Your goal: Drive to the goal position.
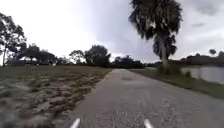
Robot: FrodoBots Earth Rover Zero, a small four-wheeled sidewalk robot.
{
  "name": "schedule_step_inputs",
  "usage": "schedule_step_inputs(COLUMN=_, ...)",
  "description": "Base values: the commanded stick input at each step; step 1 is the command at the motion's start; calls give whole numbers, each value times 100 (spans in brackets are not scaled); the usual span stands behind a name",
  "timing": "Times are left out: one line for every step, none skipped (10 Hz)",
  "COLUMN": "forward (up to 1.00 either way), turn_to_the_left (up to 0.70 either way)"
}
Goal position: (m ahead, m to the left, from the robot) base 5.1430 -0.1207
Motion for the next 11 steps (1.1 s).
schedule_step_inputs(forward=85, turn_to_the_left=0)
schedule_step_inputs(forward=74, turn_to_the_left=0)
schedule_step_inputs(forward=30, turn_to_the_left=0)
schedule_step_inputs(forward=37, turn_to_the_left=0)
schedule_step_inputs(forward=72, turn_to_the_left=0)
schedule_step_inputs(forward=100, turn_to_the_left=0)
schedule_step_inputs(forward=100, turn_to_the_left=0)
schedule_step_inputs(forward=100, turn_to_the_left=0)
schedule_step_inputs(forward=100, turn_to_the_left=0)
schedule_step_inputs(forward=100, turn_to_the_left=0)
schedule_step_inputs(forward=100, turn_to_the_left=0)
